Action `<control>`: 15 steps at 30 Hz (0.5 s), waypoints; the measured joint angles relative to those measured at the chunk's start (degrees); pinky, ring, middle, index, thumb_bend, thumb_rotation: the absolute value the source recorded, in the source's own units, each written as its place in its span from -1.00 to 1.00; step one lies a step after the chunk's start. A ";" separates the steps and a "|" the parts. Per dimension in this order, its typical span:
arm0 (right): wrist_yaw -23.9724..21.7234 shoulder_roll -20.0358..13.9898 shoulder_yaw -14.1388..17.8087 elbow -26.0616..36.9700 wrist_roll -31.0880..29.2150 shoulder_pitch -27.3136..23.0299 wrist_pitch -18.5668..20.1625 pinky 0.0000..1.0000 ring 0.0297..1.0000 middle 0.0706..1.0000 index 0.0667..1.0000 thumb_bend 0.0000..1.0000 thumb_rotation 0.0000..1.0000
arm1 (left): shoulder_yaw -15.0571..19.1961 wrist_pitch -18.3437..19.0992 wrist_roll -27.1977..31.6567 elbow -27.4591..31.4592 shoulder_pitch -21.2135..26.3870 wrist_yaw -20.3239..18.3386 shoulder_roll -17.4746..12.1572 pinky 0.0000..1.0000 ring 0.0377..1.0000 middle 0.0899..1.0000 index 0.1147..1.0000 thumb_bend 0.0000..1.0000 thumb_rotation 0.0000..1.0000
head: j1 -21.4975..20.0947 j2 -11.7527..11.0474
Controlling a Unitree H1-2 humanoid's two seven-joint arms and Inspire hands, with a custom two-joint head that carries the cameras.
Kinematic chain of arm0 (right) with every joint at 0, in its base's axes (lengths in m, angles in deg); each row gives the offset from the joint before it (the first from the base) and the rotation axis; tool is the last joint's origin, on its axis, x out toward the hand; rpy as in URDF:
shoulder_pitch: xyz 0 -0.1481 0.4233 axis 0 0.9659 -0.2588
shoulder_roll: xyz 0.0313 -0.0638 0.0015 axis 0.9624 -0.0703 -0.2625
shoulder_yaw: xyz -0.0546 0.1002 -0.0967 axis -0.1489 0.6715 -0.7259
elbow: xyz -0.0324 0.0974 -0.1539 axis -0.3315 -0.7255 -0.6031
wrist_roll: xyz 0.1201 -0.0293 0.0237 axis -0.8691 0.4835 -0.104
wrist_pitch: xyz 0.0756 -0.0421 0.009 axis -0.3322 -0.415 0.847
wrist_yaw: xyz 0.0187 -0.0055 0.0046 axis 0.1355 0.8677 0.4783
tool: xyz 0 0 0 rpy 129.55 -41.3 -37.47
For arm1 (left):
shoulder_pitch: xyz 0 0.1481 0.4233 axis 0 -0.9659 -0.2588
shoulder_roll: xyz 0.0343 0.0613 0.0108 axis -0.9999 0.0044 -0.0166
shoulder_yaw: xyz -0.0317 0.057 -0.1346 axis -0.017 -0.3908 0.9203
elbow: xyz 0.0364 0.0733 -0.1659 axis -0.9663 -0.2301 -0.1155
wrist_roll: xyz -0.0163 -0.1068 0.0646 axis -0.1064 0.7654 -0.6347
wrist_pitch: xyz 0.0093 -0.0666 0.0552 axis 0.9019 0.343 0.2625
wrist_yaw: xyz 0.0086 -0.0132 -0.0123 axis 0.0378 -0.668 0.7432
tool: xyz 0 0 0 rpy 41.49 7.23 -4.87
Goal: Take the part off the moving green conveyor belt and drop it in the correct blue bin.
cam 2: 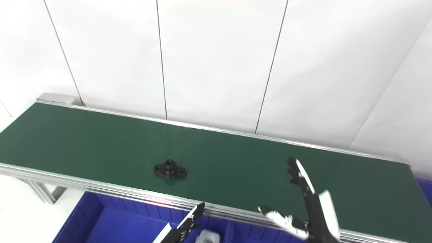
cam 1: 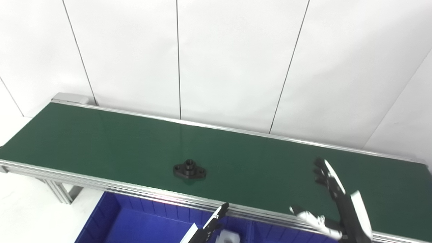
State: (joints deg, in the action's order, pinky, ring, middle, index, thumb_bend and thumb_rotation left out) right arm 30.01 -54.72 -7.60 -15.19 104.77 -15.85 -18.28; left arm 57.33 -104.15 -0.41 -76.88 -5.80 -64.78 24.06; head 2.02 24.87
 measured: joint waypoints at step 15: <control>-14.23 -3.00 -10.22 -2.78 12.52 -20.94 20.32 0.32 0.47 0.58 0.64 0.66 -0.20 | -0.33 -0.71 -0.67 0.32 -0.03 1.26 0.18 0.81 0.94 0.98 0.97 0.64 -0.03 | -3.08 1.93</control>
State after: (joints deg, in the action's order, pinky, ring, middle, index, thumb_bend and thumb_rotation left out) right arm 15.78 -57.71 -17.82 -17.97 117.30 -36.80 2.04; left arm 57.00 -104.86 -1.08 -76.56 -5.83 -63.52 24.24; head -1.05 26.81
